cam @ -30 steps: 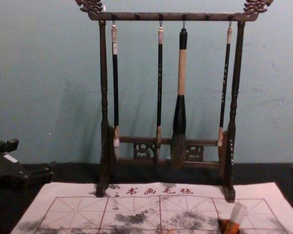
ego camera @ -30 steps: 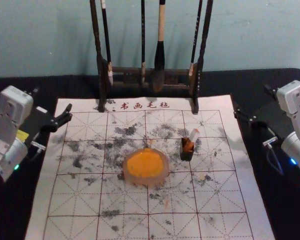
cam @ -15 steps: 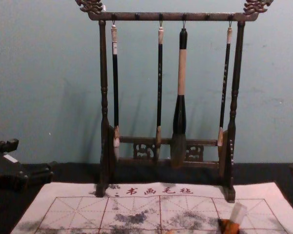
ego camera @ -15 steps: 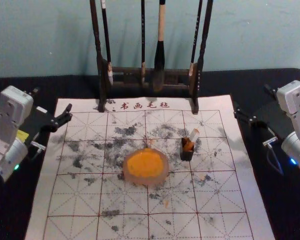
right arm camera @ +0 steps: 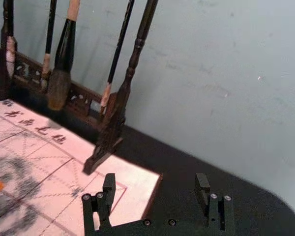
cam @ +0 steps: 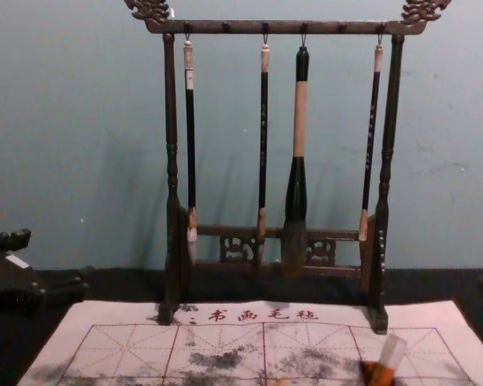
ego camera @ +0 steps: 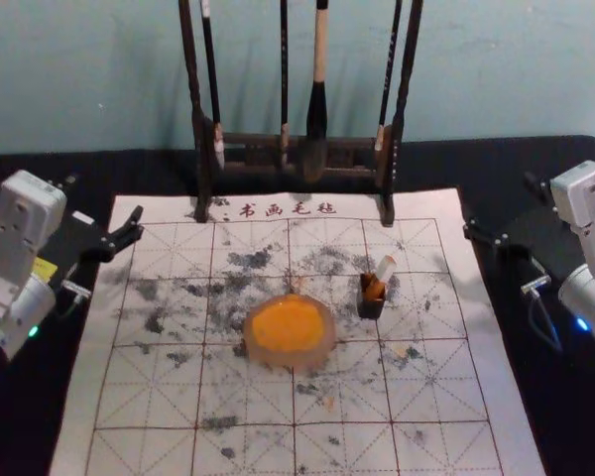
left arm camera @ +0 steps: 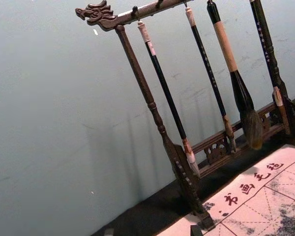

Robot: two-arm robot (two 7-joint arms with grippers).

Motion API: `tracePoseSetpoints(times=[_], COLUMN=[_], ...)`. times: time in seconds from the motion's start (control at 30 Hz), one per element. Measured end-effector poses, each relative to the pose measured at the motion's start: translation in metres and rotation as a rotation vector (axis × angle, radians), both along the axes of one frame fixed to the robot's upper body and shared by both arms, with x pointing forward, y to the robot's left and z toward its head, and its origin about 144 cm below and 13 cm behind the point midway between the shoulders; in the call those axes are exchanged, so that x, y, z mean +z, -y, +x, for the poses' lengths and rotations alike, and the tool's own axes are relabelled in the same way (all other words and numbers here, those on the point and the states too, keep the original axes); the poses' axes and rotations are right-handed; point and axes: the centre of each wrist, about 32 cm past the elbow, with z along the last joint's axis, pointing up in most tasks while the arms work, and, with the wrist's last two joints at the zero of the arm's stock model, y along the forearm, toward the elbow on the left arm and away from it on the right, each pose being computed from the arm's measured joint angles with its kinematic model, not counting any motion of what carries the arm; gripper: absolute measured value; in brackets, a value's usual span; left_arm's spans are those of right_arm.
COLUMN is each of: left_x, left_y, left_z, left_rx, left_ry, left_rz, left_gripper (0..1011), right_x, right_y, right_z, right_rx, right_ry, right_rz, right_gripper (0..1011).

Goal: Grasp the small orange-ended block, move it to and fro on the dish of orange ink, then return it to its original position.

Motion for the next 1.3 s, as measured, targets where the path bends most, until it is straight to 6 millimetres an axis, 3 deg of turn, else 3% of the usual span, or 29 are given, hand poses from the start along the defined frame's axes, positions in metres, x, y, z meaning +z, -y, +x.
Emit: tracePoseSetpoints(times=[0.63, 0.9, 1.3], left_x=[0.000, 0.000, 0.000], left_y=[0.000, 0.000, 0.000], left_z=[0.000, 0.000, 0.000], left_rx=[0.000, 0.000, 0.000], left_ry=[0.000, 0.000, 0.000], left_rz=[0.000, 0.000, 0.000], left_gripper=[1001, 1001, 1001], right_x=[0.011, 0.017, 0.022], right_y=[-0.027, -0.054, -0.088], right_z=[-0.043, -0.043, -0.026], right_rx=[0.144, 0.192, 0.082], right_ry=[-0.366, -0.443, -0.494], right_rz=[0.244, 0.379, 0.481], right_gripper=[1002, 1000, 1000])
